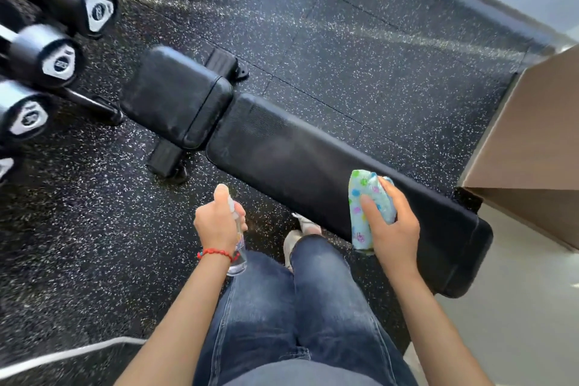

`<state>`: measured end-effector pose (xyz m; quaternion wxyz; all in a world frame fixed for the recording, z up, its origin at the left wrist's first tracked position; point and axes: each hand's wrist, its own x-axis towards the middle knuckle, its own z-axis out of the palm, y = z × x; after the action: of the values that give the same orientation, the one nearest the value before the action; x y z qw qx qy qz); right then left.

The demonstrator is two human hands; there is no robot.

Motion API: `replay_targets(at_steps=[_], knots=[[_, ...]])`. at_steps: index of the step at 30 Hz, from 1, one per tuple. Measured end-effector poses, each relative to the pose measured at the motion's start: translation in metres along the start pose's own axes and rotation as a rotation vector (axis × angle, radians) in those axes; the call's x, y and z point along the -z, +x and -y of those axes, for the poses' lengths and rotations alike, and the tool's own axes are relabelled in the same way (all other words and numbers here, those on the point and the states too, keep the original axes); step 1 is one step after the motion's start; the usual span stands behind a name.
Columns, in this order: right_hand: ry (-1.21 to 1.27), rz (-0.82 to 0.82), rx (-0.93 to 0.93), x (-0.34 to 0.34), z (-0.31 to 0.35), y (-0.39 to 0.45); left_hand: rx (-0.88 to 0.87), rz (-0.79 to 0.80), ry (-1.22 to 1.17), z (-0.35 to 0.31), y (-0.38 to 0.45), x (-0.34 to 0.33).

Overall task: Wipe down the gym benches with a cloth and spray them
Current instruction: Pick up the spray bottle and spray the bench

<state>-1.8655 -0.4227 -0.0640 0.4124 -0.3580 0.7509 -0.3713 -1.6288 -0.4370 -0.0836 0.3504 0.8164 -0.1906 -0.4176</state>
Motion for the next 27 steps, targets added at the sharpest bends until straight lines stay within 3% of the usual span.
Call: replay_targets(at_steps=[10, 15, 27], knots=[[-0.05, 0.247, 0.054, -0.078, 0.067, 0.063, 0.125, -0.225, -0.109, -0.034, 0.054, 0.026], [-0.083, 0.273, 0.116, -0.119, 0.096, 0.074, 0.187, -0.3, -0.201, -0.054, 0.09, 0.05], [-0.095, 0.24, 0.072, -0.265, 0.152, 0.053, 0.12, -0.161, -0.141, -0.083, 0.217, 0.139]])
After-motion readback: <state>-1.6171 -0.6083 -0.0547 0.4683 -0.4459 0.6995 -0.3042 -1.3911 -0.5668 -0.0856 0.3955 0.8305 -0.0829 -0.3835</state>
